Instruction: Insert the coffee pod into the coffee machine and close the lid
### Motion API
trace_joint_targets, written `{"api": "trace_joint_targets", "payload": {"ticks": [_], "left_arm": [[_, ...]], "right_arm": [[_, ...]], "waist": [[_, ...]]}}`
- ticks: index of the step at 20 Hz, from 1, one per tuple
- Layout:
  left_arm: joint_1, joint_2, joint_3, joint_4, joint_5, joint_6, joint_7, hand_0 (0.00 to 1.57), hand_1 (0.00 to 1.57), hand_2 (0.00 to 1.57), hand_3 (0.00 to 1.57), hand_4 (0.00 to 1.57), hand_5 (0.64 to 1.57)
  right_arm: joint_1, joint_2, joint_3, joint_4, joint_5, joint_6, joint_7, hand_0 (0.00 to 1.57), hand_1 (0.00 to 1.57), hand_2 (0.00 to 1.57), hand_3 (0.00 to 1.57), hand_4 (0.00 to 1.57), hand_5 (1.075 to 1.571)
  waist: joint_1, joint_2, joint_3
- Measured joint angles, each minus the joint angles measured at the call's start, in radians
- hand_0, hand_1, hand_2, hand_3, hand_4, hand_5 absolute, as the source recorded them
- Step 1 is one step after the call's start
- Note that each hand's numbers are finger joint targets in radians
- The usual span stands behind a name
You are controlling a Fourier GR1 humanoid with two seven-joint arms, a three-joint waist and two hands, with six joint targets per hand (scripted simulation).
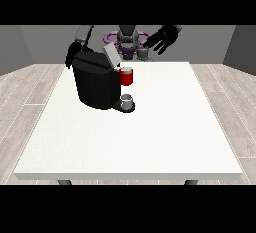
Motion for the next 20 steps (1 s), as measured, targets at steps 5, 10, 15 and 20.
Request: {"api": "trace_joint_targets", "payload": {"ticks": [5, 10, 15, 20], "left_arm": [[0.172, -0.125, 0.120, 0.026, 0.164, -0.019, -0.045, 0.00, 0.00, 0.00, 0.00, 0.42, 1.571], [0.319, -0.187, 0.139, 0.035, 0.212, -0.033, -0.063, 0.00, 0.00, 0.00, 0.00, 0.44, 1.571], [0.400, -0.220, 0.126, -0.001, 0.239, -0.057, -0.047, 0.00, 0.00, 0.00, 0.00, 0.40, 1.571], [0.448, -0.233, 0.096, -0.075, 0.308, -0.090, -0.007, 0.00, 0.00, 0.00, 0.00, 0.46, 1.571]], "right_arm": [[0.059, 0.007, -0.005, -0.021, -0.025, 0.019, -0.013, 0.00, 0.00, 0.00, 0.00, 0.00, 1.571], [0.056, 0.001, 0.010, -0.077, -0.066, 0.090, 0.003, 0.00, 0.00, 0.00, 0.00, 0.00, 1.571], [0.019, -0.048, 0.024, -0.115, -0.069, 0.150, 0.033, 0.00, 0.00, 0.00, 0.00, 0.25, 1.571], [-0.043, -0.090, 0.006, -0.104, -0.065, 0.169, 0.057, 0.00, 0.00, 0.00, 0.00, 0.00, 1.571]], "waist": [[0.087, -0.136, -0.0001], [0.146, -0.242, 0.0009], [0.204, -0.291, 0.0013], [0.253, -0.282, 0.0015]]}}
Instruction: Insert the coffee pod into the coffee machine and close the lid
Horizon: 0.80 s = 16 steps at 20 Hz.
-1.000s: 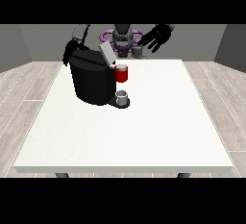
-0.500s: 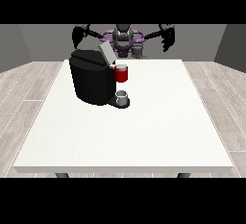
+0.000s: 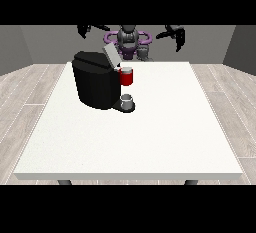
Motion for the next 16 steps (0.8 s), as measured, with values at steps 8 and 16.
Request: {"api": "trace_joint_targets", "payload": {"ticks": [8, 16], "left_arm": [[0.067, -0.008, -0.080, -0.167, 0.086, 0.009, 0.052, 0.00, 0.00, 0.00, 0.00, 0.38, 1.571], [0.139, 0.005, -0.151, -0.349, 0.156, 0.019, 0.119, 0.00, 0.00, 0.00, 0.00, 0.28, 1.571]], "right_arm": [[-0.120, -0.027, -0.079, 0.064, -0.076, 0.021, 0.064, 0.00, 0.00, 0.00, 0.00, 0.19, 1.571], [-0.205, -0.026, -0.124, 0.159, -0.143, 0.036, 0.080, 0.00, 0.00, 0.00, 0.00, 0.06, 1.571]], "waist": [[0.039, 0.075, 0.0003], [0.056, 0.151, 0.0004]]}}
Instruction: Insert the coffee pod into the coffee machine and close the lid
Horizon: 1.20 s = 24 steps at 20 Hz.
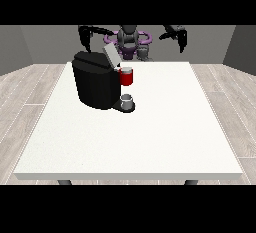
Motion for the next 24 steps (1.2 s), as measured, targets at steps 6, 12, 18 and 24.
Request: {"api": "trace_joint_targets", "payload": {"ticks": [6, 12, 18, 24], "left_arm": [[0.041, 0.008, -0.042, -0.119, 0.044, 0.030, 0.028, 0.00, 0.00, 0.00, 0.00, 0.37, 1.571], [0.091, 0.023, -0.048, -0.229, 0.074, 0.031, 0.069, 0.00, 0.00, 0.00, 0.00, 0.36, 1.571], [0.110, 0.061, -0.029, -0.281, 0.100, 0.039, 0.085, 0.00, 0.00, 0.00, 0.00, 0.32, 1.571], [0.138, 0.071, -0.042, -0.308, 0.085, 0.060, 0.064, 0.00, 0.00, 0.00, 0.00, 0.36, 1.571]], "right_arm": [[-0.082, 0.002, 0.021, 0.045, 0.007, -0.001, 0.008, 0.00, 0.00, 0.00, 0.00, 0.00, 1.571], [-0.115, 0.014, 0.050, 0.086, 0.022, 0.011, -0.027, 0.00, 0.00, 0.00, 0.00, 0.00, 1.571], [-0.161, 0.033, 0.080, 0.094, 0.035, 0.013, -0.039, 0.00, 0.00, 0.00, 0.00, 0.17, 1.571], [-0.230, 0.022, 0.089, 0.118, 0.052, 0.008, -0.029, 0.00, 0.00, 0.00, 0.00, 0.21, 1.571]], "waist": [[-0.015, 0.064, -0.0001], [-0.023, 0.100, 0.0000], [-0.055, 0.136, -0.0016], [-0.055, 0.173, 0.0003]]}}
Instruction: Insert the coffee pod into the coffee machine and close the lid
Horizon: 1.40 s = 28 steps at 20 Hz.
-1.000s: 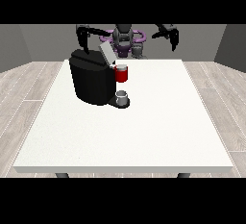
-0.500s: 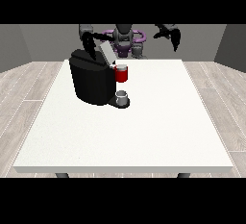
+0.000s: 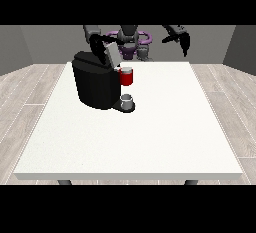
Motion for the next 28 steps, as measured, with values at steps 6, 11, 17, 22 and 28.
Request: {"api": "trace_joint_targets", "payload": {"ticks": [6, 11, 17, 22, 28], "left_arm": [[-0.008, -0.010, -0.024, -0.020, -0.008, 0.011, 0.033, 0.00, 0.00, 0.00, 0.00, 0.37, 1.571], [-0.010, -0.004, -0.036, -0.028, -0.007, -0.001, 0.041, 0.00, 0.00, 0.00, 0.00, 0.36, 1.571], [-0.028, -0.009, -0.051, -0.028, -0.012, -0.002, 0.039, 0.00, 0.00, 0.00, 0.00, 0.34, 1.571], [-0.052, -0.013, -0.065, -0.032, -0.009, -0.016, 0.033, 0.00, 0.00, 0.00, 0.00, 0.39, 1.571], [-0.090, -0.026, -0.091, -0.038, -0.014, -0.023, 0.029, 0.00, 0.00, 0.00, 0.00, 0.38, 1.571]], "right_arm": [[-0.068, -0.032, 0.008, 0.023, 0.029, -0.002, 0.039, 0.00, 0.00, 0.00, 0.00, 0.11, 1.571], [-0.102, -0.025, 0.025, 0.022, 0.055, -0.023, 0.069, 0.00, 0.00, 0.00, 0.00, 0.00, 1.571], [-0.124, -0.044, 0.044, -0.011, 0.105, -0.063, 0.154, 0.00, 0.00, 0.00, 0.00, 0.08, 1.571], [-0.146, -0.086, 0.051, -0.040, 0.153, -0.086, 0.218, 0.00, 0.00, 0.00, 0.00, 0.27, 1.571], [-0.176, -0.129, 0.026, -0.089, 0.167, -0.099, 0.336, 0.00, 0.00, 0.00, 0.00, 0.15, 1.571]], "waist": [[0.019, 0.026, 0.0054], [0.036, 0.027, 0.0066], [0.062, 0.048, 0.0126], [0.104, 0.078, 0.0187], [0.159, 0.117, 0.0285]]}}
